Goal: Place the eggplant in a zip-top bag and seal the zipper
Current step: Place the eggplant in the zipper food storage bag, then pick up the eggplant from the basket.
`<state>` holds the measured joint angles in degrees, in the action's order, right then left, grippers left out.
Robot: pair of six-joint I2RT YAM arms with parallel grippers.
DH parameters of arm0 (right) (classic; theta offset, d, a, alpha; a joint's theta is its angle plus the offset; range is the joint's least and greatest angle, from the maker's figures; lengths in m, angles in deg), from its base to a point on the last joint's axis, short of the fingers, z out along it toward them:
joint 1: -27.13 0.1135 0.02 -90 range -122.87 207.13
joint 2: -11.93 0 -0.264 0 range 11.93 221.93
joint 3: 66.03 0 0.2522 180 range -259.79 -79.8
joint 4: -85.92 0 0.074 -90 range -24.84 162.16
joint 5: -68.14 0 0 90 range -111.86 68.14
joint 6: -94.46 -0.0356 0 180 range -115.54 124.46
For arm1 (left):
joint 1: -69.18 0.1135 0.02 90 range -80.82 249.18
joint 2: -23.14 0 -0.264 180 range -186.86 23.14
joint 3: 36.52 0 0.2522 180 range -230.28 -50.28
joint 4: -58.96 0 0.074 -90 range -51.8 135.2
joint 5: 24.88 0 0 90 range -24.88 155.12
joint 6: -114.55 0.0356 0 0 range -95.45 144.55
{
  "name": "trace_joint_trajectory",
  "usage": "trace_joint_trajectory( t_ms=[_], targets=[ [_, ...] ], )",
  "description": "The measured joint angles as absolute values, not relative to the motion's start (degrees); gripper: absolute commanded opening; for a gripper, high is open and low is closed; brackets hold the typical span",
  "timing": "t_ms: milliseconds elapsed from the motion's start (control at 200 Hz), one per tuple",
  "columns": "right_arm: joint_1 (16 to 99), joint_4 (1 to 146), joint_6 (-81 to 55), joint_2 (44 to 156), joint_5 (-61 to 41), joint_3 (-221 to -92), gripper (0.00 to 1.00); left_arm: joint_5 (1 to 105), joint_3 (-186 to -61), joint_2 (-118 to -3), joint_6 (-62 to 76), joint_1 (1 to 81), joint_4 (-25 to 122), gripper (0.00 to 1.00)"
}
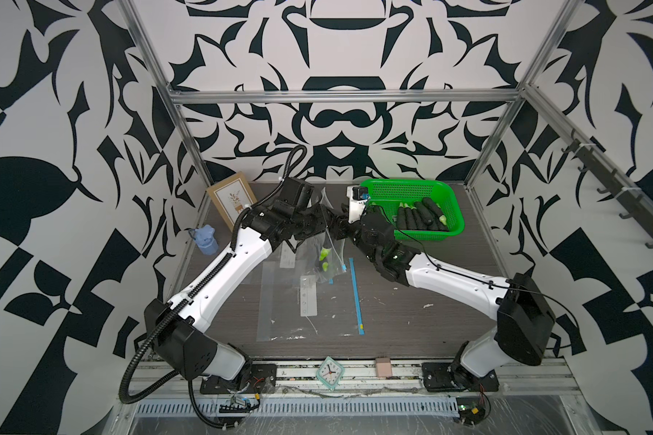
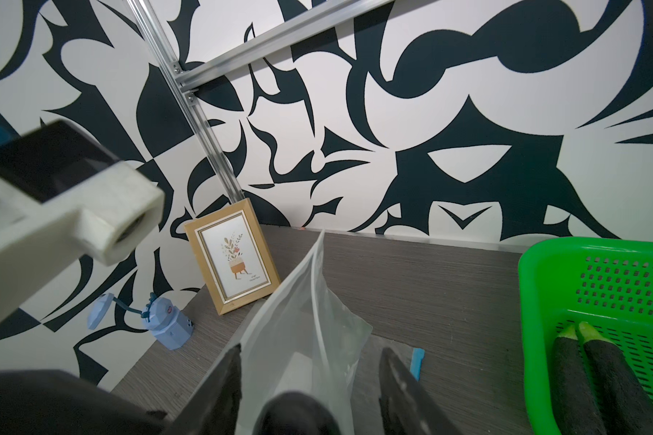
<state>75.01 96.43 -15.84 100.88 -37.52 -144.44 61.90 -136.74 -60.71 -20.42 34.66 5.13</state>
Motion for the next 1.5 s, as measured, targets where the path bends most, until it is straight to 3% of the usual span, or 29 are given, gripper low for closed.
trace_joint_trajectory(
  t_ms=[185, 335, 415, 535, 730, 1075, 1325, 1500],
  targets=[
    [74.97, 92.89, -14.9, 97.8, -37.19, -144.46, 0.62, 61.9, -136.74, -60.71, -20.11, 35.07, 5.11, 0.0],
    [73.11, 86.2, -14.22, 95.31, -34.94, -146.01, 0.79, 61.85, -136.76, -60.69, -19.35, 36.01, 5.08, 0.0],
    [69.46, 81.68, -14.83, 94.72, -31.55, -148.11, 0.88, 60.96, -136.76, -60.54, -19.06, 37.19, 5.08, 0.0],
    [60.5, 76.37, -16.49, 94.59, -25.04, -150.1, 0.9, 58.79, -137.72, -60.27, -18.32, 40.49, 4.17, 0.0],
    [48.87, 66.86, -15.92, 99.5, -17.85, -155.32, 0.82, 52.83, -142.66, -60.54, -16.09, 46.2, 2.11, 0.0],
    [42.05, 53.96, -9.94, 121.51, -13.17, -172.94, 0.53, 48.06, -143.4, -61.32, -10.91, 46.59, -0.01, 0.0],
    [41.24, 47.93, -7.36, 135.68, -13.63, -185.03, 0.5, 49.26, -136.06, -59.4, -9.71, 43.34, 0.28, 0.0],
    [41.37, 45.75, -6.9, 141.21, -14.15, -189.09, 0.54, 49.75, -130.66, -57.06, -10.89, 41.37, 2.29, 0.0]
  ],
)
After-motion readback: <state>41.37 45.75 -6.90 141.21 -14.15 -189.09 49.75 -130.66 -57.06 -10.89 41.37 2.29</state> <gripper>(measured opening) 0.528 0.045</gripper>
